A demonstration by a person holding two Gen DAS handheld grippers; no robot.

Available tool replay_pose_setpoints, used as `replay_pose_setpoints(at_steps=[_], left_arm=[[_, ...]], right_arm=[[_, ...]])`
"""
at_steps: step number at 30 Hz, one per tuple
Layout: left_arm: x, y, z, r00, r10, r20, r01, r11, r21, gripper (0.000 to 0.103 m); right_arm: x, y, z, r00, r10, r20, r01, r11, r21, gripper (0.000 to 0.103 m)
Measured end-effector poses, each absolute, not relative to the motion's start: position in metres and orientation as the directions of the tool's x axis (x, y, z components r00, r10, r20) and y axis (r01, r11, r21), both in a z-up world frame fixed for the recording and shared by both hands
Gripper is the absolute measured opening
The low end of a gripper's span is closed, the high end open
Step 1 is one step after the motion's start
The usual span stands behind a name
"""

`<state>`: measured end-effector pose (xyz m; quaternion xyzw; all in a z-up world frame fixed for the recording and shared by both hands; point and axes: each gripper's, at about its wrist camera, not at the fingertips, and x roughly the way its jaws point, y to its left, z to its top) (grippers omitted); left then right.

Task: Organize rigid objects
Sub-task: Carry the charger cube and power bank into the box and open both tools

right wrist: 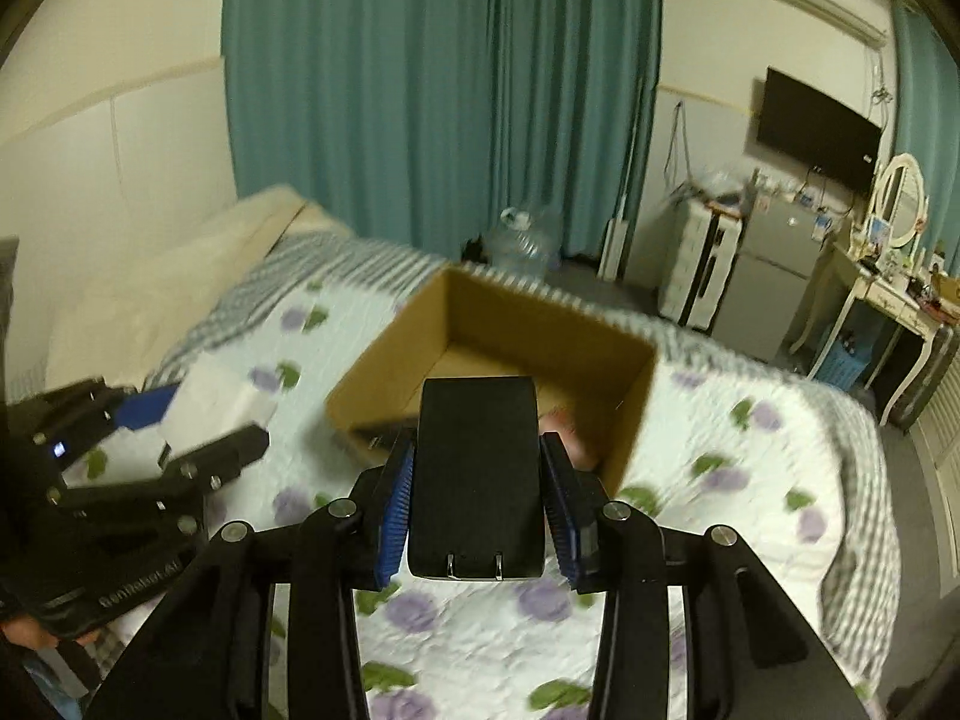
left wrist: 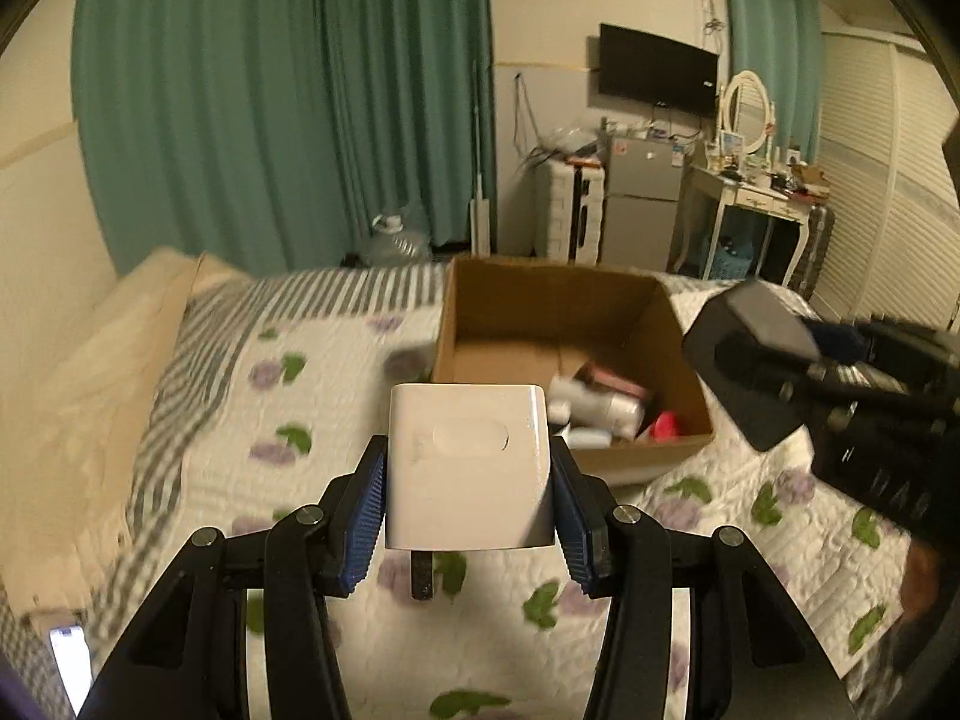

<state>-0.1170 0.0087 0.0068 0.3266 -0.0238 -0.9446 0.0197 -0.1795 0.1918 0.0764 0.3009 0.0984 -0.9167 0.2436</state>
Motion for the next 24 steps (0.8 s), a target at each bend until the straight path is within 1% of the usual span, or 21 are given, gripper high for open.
replay_pose_setpoints(at_steps=[5, 10, 16, 20, 24], left_arm=[[-0.155, 0.027, 0.024, -0.805, -0.044, -0.592, -0.001, -0.997, 0.076, 0.051], [-0.204, 0.044, 0.026, -0.803, -0.06, -0.593, -0.022, -0.991, 0.13, 0.051], [-0.262, 0.047, 0.009, -0.779, -0.067, -0.623, -0.03, -0.989, 0.144, 0.051], [-0.296, 0.05, -0.019, -0.744, -0.083, -0.663, -0.052, -0.982, 0.181, 0.051], [-0.31, 0.047, -0.044, -0.708, -0.09, -0.7, -0.061, -0.98, 0.188, 0.051]], right_arm=[[-0.212, 0.204, 0.106, -0.728, -0.382, -0.569, 0.497, -0.866, -0.054, 0.039], [-0.254, 0.208, 0.111, -0.736, -0.383, -0.559, 0.49, -0.871, -0.048, 0.039], [-0.303, 0.215, 0.083, -0.727, -0.374, -0.576, 0.463, -0.886, -0.01, 0.039], [-0.328, 0.214, 0.057, -0.706, -0.377, -0.6, 0.455, -0.89, 0.024, 0.039], [-0.345, 0.207, 0.036, -0.684, -0.387, -0.619, 0.461, -0.886, 0.045, 0.039]])
